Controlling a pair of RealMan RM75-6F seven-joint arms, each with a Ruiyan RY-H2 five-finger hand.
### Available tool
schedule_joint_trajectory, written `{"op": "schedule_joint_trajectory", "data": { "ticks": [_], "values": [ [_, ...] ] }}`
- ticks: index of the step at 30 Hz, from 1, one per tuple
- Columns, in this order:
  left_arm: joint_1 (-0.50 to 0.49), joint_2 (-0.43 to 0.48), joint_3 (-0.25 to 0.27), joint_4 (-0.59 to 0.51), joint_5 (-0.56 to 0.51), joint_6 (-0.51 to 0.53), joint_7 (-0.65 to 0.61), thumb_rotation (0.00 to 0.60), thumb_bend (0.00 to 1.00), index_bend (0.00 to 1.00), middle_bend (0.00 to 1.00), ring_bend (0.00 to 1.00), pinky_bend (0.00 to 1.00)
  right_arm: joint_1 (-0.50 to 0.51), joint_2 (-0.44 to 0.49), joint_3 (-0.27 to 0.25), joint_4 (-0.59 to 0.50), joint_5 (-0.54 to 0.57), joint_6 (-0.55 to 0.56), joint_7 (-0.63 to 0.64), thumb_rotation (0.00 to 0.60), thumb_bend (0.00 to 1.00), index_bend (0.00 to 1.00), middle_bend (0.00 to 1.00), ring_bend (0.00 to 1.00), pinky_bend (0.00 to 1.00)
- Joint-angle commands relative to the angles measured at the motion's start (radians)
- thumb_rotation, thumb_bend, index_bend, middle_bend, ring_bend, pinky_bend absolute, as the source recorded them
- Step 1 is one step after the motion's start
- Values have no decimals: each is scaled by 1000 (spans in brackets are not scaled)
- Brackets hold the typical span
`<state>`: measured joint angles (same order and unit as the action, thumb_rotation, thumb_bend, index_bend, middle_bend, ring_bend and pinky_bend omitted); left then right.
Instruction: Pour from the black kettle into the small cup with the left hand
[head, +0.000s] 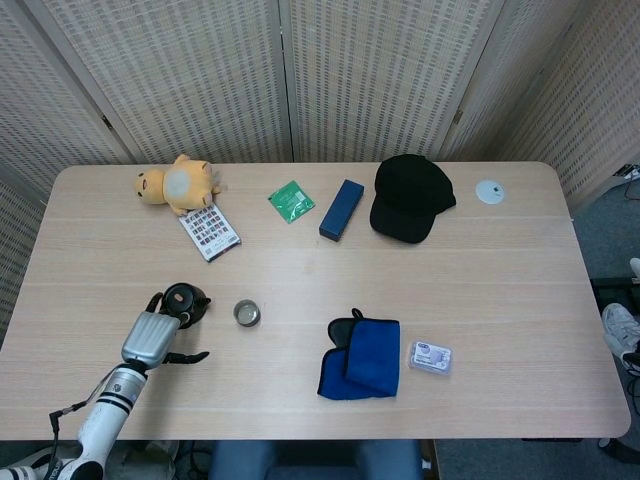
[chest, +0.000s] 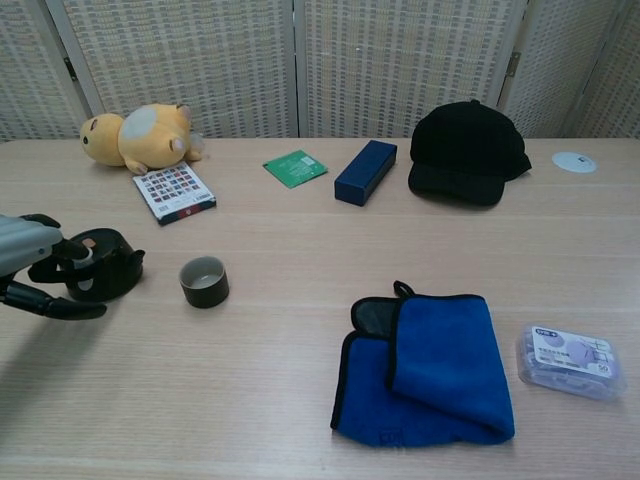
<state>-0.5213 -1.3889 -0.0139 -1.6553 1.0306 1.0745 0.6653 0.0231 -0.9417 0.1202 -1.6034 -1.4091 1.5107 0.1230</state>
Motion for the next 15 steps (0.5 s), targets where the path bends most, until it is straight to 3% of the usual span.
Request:
{"op": "schedule_joint_trajectory", "data": {
  "ticks": [1, 15],
  "values": [
    [-1, -3, 1, 3, -1, -2, -3, 120, 81, 387, 379, 378, 0, 0, 0, 0, 0, 0, -1, -1, 600, 108, 20, 90, 0, 0],
    [-7, -18, 9, 20, -11, -8, -17, 122, 82, 392, 387, 389, 0, -1, -2, 0, 0, 5, -4, -4, 600, 108, 20, 91, 0, 0]
  ]
}}
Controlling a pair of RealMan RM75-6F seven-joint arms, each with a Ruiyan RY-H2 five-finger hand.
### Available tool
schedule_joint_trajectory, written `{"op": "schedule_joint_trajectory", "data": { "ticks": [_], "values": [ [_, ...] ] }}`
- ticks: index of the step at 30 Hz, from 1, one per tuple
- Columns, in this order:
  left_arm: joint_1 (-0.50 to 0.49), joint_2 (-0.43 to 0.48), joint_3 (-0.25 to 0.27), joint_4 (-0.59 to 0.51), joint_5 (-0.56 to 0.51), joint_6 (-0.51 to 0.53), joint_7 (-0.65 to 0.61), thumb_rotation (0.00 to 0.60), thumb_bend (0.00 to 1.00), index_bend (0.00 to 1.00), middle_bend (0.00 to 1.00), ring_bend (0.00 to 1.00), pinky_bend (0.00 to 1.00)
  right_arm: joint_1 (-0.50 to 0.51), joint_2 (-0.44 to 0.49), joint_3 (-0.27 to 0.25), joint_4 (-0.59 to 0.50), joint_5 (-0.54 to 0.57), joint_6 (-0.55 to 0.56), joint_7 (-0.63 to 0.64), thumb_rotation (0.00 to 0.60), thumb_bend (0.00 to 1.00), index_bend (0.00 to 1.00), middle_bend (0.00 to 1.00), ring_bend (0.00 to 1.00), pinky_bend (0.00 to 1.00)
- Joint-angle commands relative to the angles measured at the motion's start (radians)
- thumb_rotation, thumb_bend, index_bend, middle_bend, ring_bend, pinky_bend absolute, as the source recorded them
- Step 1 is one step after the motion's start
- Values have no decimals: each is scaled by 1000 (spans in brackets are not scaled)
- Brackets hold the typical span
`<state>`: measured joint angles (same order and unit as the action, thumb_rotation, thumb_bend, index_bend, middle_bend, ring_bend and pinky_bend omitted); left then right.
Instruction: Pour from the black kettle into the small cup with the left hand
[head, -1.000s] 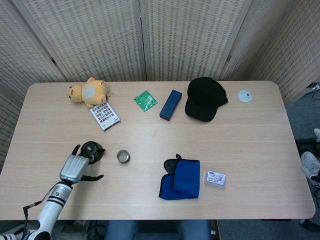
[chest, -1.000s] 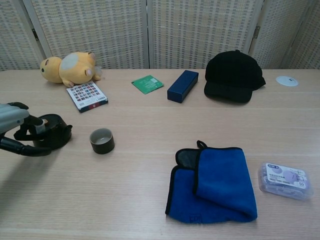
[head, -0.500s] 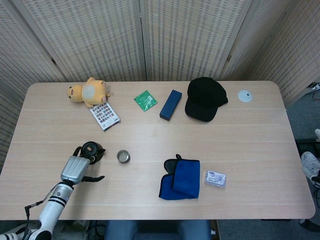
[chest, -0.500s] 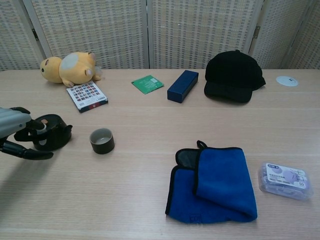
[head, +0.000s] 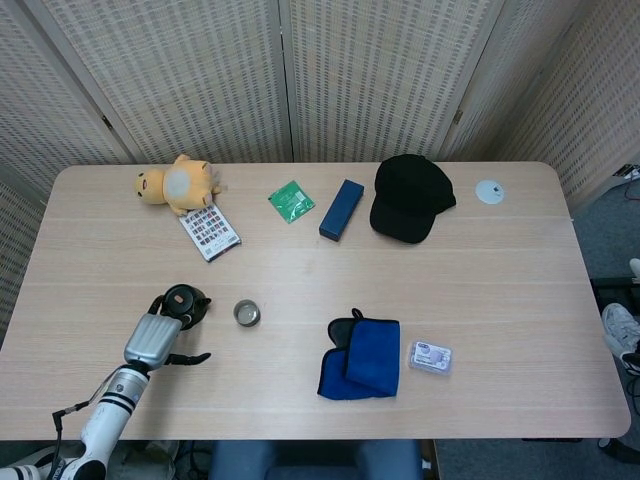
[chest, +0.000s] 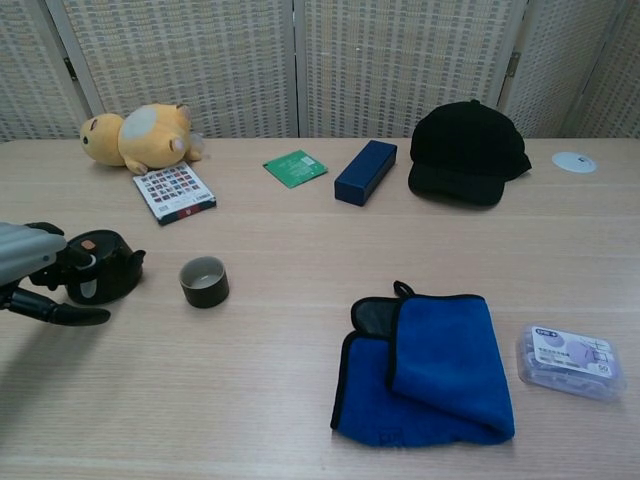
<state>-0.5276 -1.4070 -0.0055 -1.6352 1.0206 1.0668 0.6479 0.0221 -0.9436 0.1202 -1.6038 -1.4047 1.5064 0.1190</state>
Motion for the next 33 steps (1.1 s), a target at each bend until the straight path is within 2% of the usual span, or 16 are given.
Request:
{"op": "schedule_joint_trajectory", "data": {
  "ticks": [1, 11, 20, 26, 31, 33],
  "values": [
    [-1, 0, 1, 0, -2, -2, 0, 121, 82, 394, 392, 396, 0, -1, 0, 0, 0, 1, 0, 1, 600, 108, 20, 91, 0, 0],
    [-6, 8, 6, -10, -11, -9, -5, 122, 81, 414, 433, 448, 0, -2, -3, 0, 3, 4, -2, 3, 600, 108, 20, 91, 0, 0],
    [-6, 18, 6, -19, -14, -13, -32, 120, 82, 509, 537, 539, 0, -2, -3, 3, 1, 5, 0, 3, 600, 108, 20, 91, 0, 0],
    [-6, 22, 4, -13, -13, -18, -51, 120, 82, 585, 627, 613, 0, -3, -1, 5, -2, 7, 2, 2, 600, 109, 20, 90, 0, 0],
    [-8, 34, -1, -18, -10, -19, -66, 120, 82, 685, 751, 718, 0, -6, 0, 7, -5, 12, 5, 2, 600, 108, 20, 91, 0, 0],
    [-8, 38, -5, -20, -4, -14, -75, 102, 81, 720, 789, 750, 0, -6, -1, 8, -6, 13, 6, 2, 600, 108, 20, 91, 0, 0]
  ]
}}
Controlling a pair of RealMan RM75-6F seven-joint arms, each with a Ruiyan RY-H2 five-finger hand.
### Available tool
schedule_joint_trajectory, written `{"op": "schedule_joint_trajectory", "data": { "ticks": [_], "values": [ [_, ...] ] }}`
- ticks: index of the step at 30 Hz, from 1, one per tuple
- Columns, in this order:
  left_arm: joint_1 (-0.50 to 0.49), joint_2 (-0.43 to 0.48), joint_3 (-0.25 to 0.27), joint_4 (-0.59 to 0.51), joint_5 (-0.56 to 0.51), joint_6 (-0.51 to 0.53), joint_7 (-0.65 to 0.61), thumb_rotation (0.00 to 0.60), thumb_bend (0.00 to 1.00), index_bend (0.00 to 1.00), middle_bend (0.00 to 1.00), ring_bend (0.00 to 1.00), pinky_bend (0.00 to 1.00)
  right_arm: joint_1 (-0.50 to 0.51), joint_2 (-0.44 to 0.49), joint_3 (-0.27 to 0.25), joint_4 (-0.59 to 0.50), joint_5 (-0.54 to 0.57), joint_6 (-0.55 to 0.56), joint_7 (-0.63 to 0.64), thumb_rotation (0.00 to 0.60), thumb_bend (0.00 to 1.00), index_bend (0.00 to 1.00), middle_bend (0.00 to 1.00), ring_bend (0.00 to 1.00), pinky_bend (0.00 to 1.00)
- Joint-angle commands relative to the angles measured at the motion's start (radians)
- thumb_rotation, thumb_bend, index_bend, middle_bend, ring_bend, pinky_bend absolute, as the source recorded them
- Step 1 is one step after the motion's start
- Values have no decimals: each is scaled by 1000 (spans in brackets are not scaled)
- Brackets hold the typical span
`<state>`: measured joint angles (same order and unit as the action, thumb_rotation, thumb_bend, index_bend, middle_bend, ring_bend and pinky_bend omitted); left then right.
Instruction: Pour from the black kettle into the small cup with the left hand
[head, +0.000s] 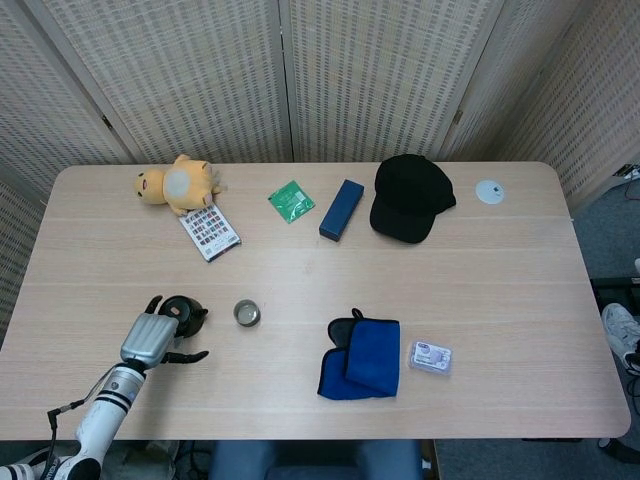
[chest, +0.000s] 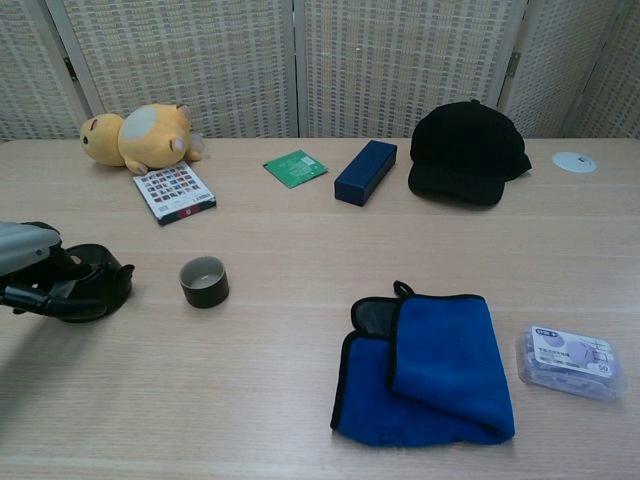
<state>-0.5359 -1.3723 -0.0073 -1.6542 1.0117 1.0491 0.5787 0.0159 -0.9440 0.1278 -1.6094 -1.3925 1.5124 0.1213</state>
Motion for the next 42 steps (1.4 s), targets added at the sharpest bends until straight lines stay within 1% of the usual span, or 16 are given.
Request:
{"op": "schedule_joint_trajectory", "data": {
  "ticks": [1, 3, 8, 11, 13, 18, 21, 25, 26, 28, 31, 35, 39, 42],
  "values": [
    [1, 5, -5, -1, 9, 6, -11, 94, 81, 728, 797, 757, 0, 0, 0, 1, 0, 1, 0, 0, 600, 108, 20, 91, 0, 0],
    [2, 9, -7, -1, 17, 13, -21, 63, 78, 761, 833, 785, 0, 0, -1, 1, 0, 2, 1, 1, 600, 108, 20, 91, 0, 0],
    [8, 14, -21, 8, 42, 30, -59, 41, 74, 812, 884, 822, 0, 1, -2, 5, 2, 4, 0, 4, 600, 108, 20, 91, 0, 0],
    [17, 11, -32, 22, 71, 50, -106, 8, 70, 847, 912, 846, 0, 3, -4, 5, 4, 5, -4, 5, 600, 108, 20, 91, 0, 0],
    [22, 11, -36, 28, 80, 56, -123, 0, 67, 863, 924, 857, 0, 3, -5, 6, 5, 5, -4, 6, 600, 108, 20, 91, 0, 0],
    [36, 11, -50, 31, 87, 73, -165, 0, 64, 930, 982, 901, 0, 3, -9, 5, 7, 3, -3, 9, 600, 108, 20, 91, 0, 0],
    [46, 11, -57, 30, 91, 96, -169, 3, 64, 967, 1000, 928, 0, 0, -9, 5, 6, 1, 2, 11, 600, 108, 20, 91, 0, 0],
    [55, 12, -66, 22, 86, 129, -146, 68, 64, 998, 1000, 955, 0, -2, -8, 5, 3, -3, 7, 12, 600, 108, 20, 90, 0, 0],
    [56, 15, -67, 17, 81, 130, -137, 72, 64, 999, 1000, 959, 2, -3, -8, 5, 2, -4, 9, 12, 600, 108, 20, 90, 0, 0],
    [56, 24, -70, 4, 68, 128, -126, 100, 63, 1000, 1000, 976, 12, -4, -7, 5, 1, -5, 12, 13, 600, 108, 20, 91, 0, 0],
    [57, 35, -75, -11, 58, 129, -116, 114, 63, 1000, 1000, 985, 22, -7, -7, 5, 0, -4, 17, 15, 600, 108, 20, 91, 0, 0],
    [57, 56, -90, -42, 30, 116, -131, 88, 62, 1000, 1000, 995, 37, -11, -7, 5, 0, -4, 21, 17, 600, 109, 20, 91, 0, 0],
    [56, 68, -103, -58, 20, 118, -140, 35, 62, 1000, 1000, 1000, 42, -14, -8, 6, 3, -2, 24, 22, 600, 108, 20, 91, 0, 0],
    [56, 68, -108, -61, 18, 128, -135, 29, 64, 1000, 1000, 1000, 52, -13, -10, 6, 6, -2, 23, 23, 600, 108, 20, 90, 0, 0]
  ]
}}
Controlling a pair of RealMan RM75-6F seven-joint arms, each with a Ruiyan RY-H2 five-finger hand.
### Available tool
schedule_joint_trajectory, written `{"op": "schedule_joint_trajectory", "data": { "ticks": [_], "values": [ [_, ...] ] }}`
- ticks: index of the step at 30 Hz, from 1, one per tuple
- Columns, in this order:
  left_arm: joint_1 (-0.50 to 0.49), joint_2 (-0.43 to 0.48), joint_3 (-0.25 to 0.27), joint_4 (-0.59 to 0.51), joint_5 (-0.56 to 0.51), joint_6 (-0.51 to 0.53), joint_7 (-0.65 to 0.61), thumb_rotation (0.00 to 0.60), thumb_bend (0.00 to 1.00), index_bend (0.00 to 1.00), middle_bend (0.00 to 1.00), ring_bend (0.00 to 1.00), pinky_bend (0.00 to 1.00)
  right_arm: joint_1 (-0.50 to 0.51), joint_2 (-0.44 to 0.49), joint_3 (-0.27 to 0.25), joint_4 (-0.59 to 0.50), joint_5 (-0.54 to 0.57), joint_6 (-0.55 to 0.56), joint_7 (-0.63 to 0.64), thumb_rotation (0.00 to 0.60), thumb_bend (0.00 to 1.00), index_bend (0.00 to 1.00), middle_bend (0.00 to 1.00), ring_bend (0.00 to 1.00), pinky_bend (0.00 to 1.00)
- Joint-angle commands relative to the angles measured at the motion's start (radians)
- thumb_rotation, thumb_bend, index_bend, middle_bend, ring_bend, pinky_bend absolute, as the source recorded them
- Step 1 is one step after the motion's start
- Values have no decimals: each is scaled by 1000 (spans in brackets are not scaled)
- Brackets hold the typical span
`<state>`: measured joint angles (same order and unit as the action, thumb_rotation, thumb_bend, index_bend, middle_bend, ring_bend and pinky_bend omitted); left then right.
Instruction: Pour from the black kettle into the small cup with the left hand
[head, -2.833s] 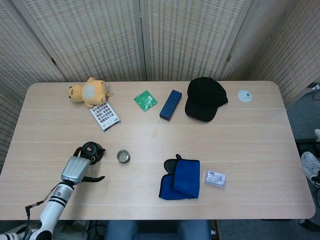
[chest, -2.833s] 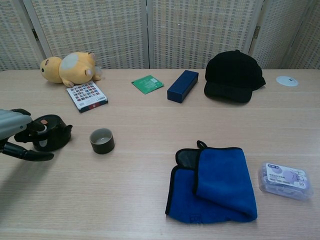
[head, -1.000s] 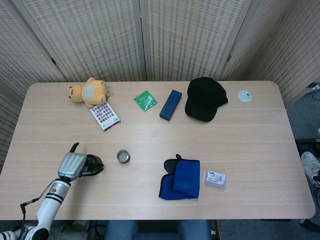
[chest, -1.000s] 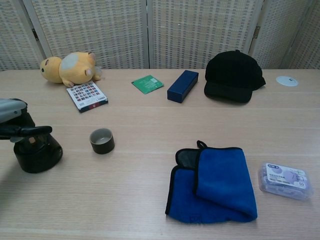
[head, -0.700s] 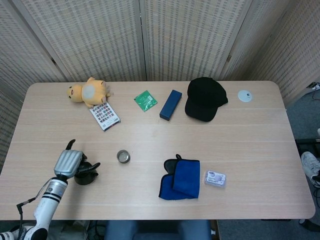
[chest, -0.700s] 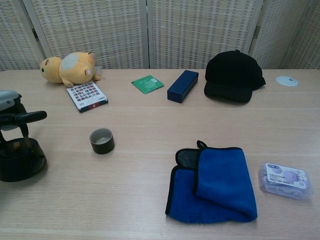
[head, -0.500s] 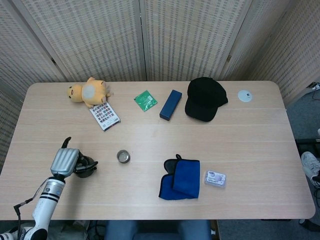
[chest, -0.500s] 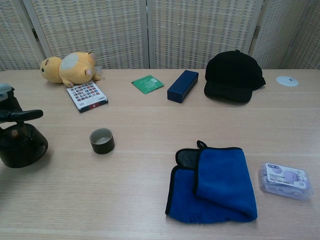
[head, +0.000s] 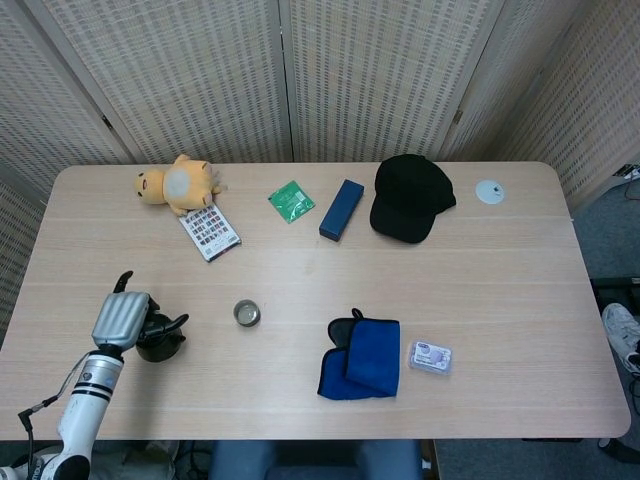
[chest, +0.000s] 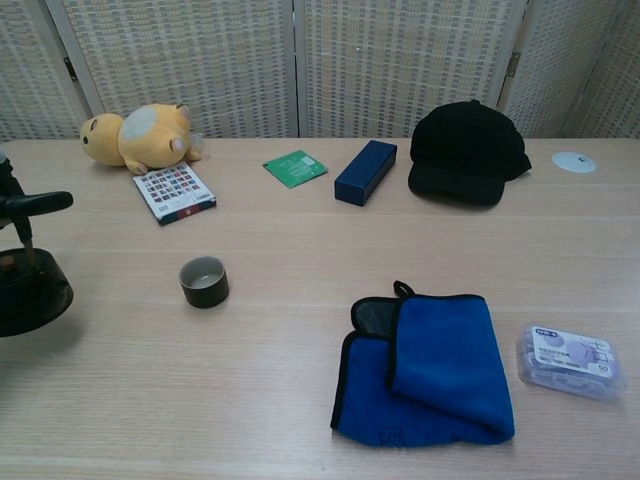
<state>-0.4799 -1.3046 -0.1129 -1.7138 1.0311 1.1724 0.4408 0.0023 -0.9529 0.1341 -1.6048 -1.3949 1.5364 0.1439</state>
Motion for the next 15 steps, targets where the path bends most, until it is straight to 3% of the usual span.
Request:
{"op": "schedule_joint_trajectory", "data": {
  "ticks": [1, 10, 15],
  "values": [
    [0, 0, -4, -2, -1, 9, 5, 39, 81, 1000, 1000, 1000, 57, 1, -2, 0, 2, 0, -1, 1, 600, 108, 20, 90, 0, 0],
    [7, -8, -17, 3, 15, 53, 12, 239, 301, 1000, 1000, 1000, 99, 2, -4, 0, 6, -1, -5, 2, 600, 108, 20, 90, 0, 0],
    [10, -11, -18, 8, 32, 63, 4, 254, 328, 1000, 1000, 1000, 128, 1, -2, 0, 3, -3, -4, 1, 600, 108, 20, 91, 0, 0]
  ]
}}
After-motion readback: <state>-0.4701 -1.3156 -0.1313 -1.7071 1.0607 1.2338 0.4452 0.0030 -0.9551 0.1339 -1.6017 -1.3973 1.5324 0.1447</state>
